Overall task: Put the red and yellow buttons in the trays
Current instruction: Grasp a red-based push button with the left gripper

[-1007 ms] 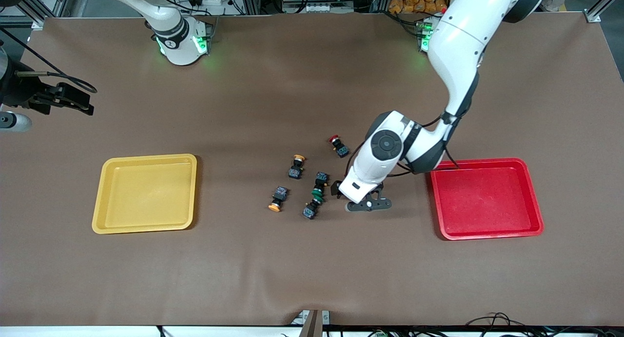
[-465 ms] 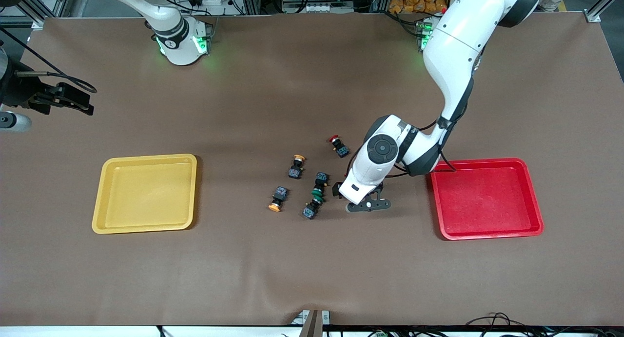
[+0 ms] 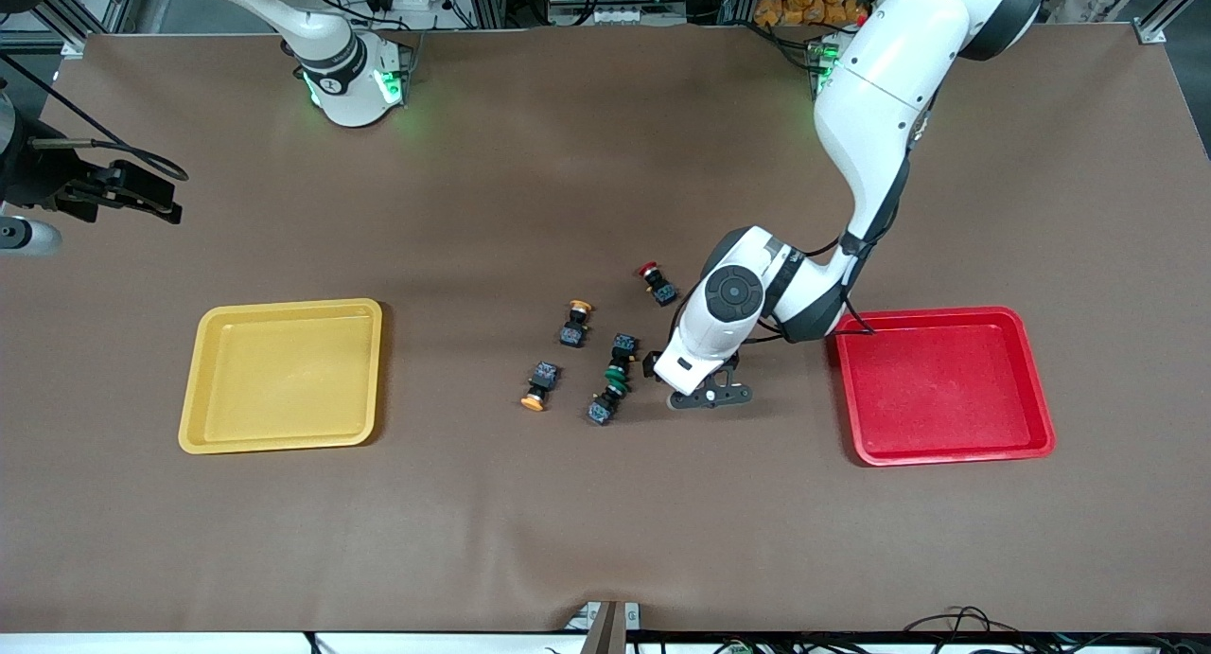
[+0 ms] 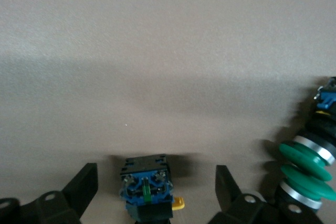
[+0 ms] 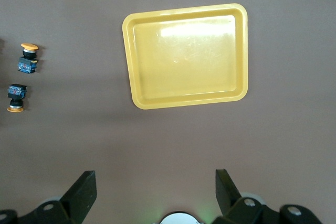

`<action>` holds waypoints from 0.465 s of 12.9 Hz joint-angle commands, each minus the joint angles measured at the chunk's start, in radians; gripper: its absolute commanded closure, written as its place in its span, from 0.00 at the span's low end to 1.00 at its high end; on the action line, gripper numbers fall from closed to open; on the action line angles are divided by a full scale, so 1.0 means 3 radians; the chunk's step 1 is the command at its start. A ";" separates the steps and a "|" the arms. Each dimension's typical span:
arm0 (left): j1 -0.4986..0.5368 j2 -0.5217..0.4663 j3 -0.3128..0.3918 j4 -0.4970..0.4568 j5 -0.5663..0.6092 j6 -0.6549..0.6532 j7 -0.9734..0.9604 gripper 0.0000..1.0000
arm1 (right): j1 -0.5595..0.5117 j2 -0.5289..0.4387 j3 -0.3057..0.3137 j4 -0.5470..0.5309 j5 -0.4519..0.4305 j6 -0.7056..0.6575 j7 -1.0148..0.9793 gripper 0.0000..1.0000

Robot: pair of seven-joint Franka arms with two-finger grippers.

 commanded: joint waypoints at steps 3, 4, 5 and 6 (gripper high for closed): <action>-0.0045 -0.0004 0.0001 -0.0012 0.0095 -0.0011 -0.0270 0.27 | -0.0033 -0.0006 0.0020 0.0016 -0.0004 -0.0020 -0.0037 0.00; -0.0075 -0.0009 0.0001 -0.0028 0.0095 -0.0032 -0.0296 0.46 | -0.0033 -0.0006 0.0020 0.0016 -0.0004 -0.0025 -0.0037 0.00; -0.0080 -0.0024 0.0006 -0.0048 0.0095 -0.0072 -0.0297 0.67 | -0.0033 -0.0006 0.0020 0.0016 -0.0004 -0.0020 -0.0037 0.00; -0.0070 -0.0039 0.0006 -0.0048 0.0095 -0.0138 -0.0297 0.93 | -0.0033 -0.0006 0.0025 0.0016 -0.0004 0.0001 -0.0017 0.00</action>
